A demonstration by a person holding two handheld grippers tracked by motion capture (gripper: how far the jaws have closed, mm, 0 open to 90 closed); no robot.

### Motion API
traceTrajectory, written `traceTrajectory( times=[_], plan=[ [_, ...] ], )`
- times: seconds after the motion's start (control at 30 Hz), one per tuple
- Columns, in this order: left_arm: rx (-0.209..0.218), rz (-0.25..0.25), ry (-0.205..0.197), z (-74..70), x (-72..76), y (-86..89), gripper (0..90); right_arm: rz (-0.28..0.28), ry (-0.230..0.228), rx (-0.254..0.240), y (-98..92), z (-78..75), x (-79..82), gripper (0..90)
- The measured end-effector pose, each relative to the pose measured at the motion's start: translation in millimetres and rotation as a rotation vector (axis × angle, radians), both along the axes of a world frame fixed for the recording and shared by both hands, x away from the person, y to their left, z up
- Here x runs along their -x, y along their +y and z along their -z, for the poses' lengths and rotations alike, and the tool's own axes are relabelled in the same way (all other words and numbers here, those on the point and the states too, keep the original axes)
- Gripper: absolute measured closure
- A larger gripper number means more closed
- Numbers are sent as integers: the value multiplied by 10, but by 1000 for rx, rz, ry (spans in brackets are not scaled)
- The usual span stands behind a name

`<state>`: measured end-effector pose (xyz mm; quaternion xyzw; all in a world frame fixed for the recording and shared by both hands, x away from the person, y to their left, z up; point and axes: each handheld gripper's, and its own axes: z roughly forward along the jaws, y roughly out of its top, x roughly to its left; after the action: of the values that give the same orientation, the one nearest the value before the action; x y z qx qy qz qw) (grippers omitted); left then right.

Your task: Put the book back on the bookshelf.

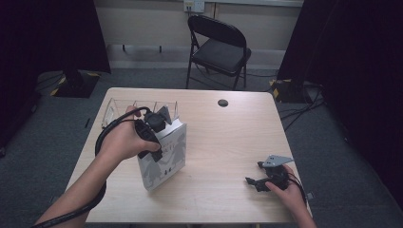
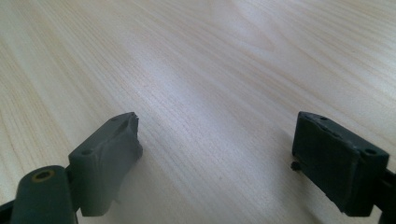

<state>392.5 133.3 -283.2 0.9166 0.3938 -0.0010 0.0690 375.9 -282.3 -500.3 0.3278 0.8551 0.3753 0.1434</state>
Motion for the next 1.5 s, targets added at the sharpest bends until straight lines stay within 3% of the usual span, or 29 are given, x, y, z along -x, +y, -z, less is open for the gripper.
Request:
traceTrajectory(
  times=[0.3, 0.4, 1.07, 1.5],
  plan=[
    [6, -50, 21, 7, -16, 150, 527, 0, 0, 0, 0, 0, 0, 136],
    [-9, -61, 12, -2, -10, 186, 527, 0, 1, 0, 0, -1, 0, 136],
    [0, -173, 15, 9, -90, 399, 527, -1, 0, 0, -1, 0, 0, 136],
    [-10, -198, 11, 13, -241, 437, 527, 0, 0, 0, 0, 0, 0, 136]
  ],
)
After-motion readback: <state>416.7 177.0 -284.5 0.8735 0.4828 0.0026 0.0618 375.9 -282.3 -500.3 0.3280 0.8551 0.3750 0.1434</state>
